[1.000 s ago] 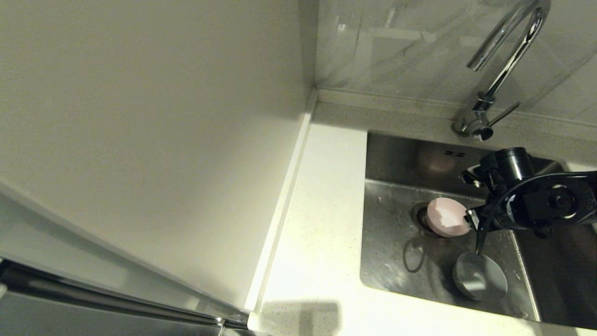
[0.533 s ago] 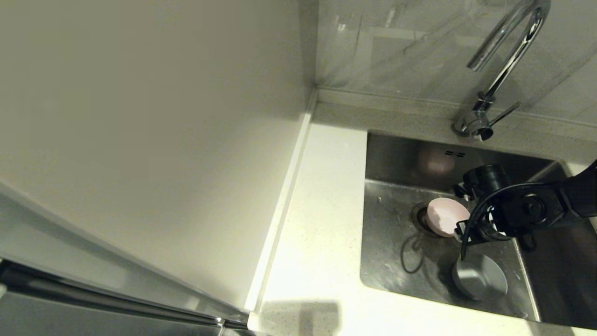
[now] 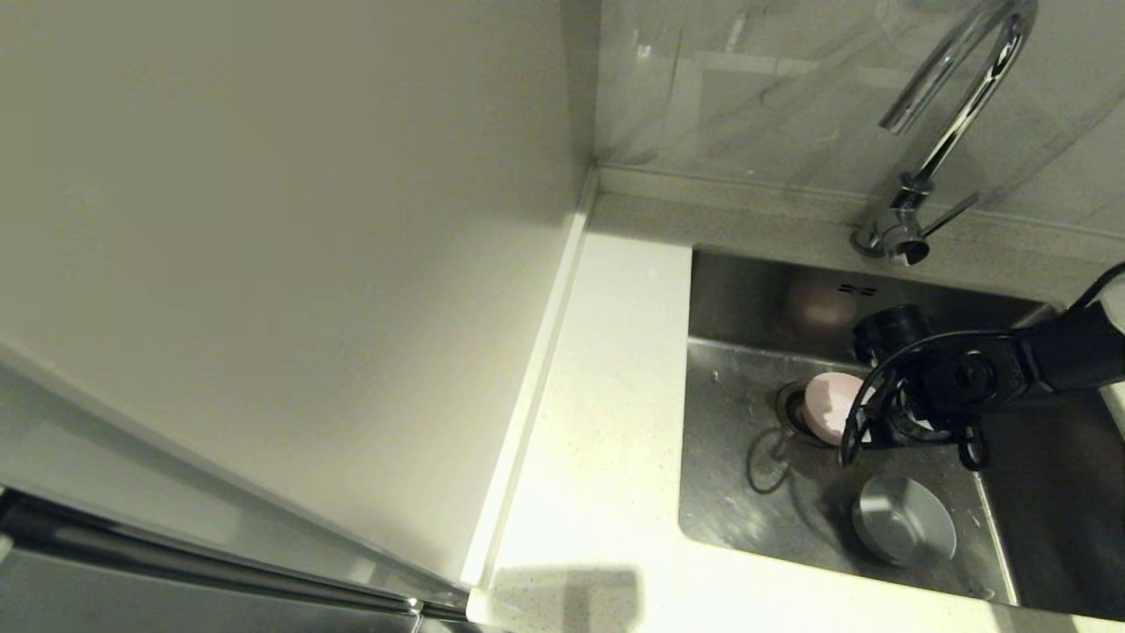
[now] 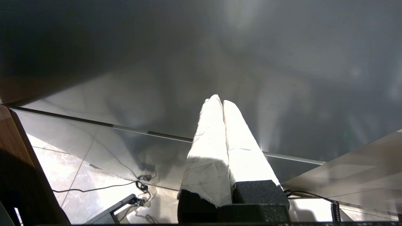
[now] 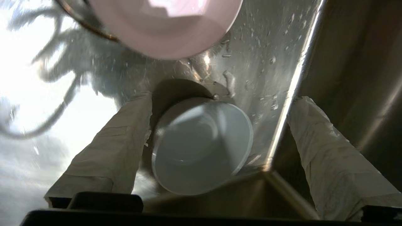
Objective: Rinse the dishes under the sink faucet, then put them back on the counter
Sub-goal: Put a bowl back to the table from the sink
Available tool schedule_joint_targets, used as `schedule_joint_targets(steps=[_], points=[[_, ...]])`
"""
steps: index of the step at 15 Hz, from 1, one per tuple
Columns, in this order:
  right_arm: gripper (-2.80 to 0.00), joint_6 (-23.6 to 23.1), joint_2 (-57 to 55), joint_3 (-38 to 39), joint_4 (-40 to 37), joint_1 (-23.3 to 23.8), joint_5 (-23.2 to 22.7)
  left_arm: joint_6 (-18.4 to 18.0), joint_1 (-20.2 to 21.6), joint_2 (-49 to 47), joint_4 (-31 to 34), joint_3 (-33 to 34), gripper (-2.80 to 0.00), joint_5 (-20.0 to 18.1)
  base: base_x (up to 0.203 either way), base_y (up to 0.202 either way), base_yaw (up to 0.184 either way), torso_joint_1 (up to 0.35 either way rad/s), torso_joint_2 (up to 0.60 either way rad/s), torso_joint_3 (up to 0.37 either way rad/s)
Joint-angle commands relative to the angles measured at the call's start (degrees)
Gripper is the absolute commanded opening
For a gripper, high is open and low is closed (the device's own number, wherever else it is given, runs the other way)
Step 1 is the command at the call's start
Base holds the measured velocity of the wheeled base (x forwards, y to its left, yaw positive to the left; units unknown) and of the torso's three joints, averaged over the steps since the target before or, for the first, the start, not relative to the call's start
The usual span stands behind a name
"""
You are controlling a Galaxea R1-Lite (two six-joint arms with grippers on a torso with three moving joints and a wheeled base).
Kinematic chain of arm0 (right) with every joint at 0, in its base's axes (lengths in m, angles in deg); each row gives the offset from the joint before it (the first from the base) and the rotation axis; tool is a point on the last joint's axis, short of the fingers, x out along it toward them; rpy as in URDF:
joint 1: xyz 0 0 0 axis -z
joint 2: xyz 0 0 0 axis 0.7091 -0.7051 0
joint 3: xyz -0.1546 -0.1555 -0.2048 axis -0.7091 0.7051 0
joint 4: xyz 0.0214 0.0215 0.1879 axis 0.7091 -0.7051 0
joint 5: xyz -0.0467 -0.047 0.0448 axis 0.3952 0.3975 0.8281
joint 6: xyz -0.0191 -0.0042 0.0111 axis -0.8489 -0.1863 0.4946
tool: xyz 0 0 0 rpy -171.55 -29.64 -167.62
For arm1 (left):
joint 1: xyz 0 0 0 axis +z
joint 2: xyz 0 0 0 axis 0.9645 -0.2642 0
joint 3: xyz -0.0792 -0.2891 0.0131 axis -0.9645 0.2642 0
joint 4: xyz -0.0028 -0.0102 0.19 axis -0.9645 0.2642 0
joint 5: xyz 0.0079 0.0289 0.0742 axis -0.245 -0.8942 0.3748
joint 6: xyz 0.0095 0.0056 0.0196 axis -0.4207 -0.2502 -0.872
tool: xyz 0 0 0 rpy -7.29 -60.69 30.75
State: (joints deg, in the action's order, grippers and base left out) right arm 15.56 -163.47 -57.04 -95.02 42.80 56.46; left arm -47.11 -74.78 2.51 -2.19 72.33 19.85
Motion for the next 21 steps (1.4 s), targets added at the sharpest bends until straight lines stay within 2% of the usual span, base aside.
schedule_joint_targets(steps=[1, 7, 10, 11, 20, 21], points=[[0.0, 4.0, -4.04, -3.55, -1.53, -0.05, 0.71, 0.04, 0.01, 0.0, 0.01, 0.18, -2.8, 0.0, 0.0, 0.0, 0.0, 0.0, 0.0, 0.0], [0.0, 20.32, -12.24, -20.17, -15.56, -0.09, 1.9, 0.04, 0.01, 0.0, 0.01, 0.18, -2.8, 0.0, 0.0, 0.0, 0.0, 0.0, 0.0, 0.0], [0.0, 23.84, -15.64, -21.87, -15.6, -0.02, 9.42, 0.04, 0.01, 0.0, -0.08, 0.18, -2.8, 0.0, 0.0, 0.0, 0.0, 0.0, 0.0, 0.0], [0.0, 25.28, -16.23, -22.52, -15.57, -0.01, 10.05, 0.04, 0.01, 0.0, -0.04, 0.18, -2.8, 0.0, 0.0, 0.0, 0.0, 0.0, 0.0, 0.0], [0.0, 29.3, -22.04, -28.91, -15.48, -0.1, 9.97, 0.04, 0.01, 0.0, -0.07, 0.1, -2.8, 0.05, 0.0, 0.0, 0.0, 0.0, 0.0, 0.0], [-2.8, 29.78, -22.4, -28.91, -15.48, -0.08, 9.85, 0.04, 0.01, 0.0, -0.02, 0.18, -2.8, 0.0, 0.0, 0.0, 0.0, 0.0, 0.0, 0.0]])
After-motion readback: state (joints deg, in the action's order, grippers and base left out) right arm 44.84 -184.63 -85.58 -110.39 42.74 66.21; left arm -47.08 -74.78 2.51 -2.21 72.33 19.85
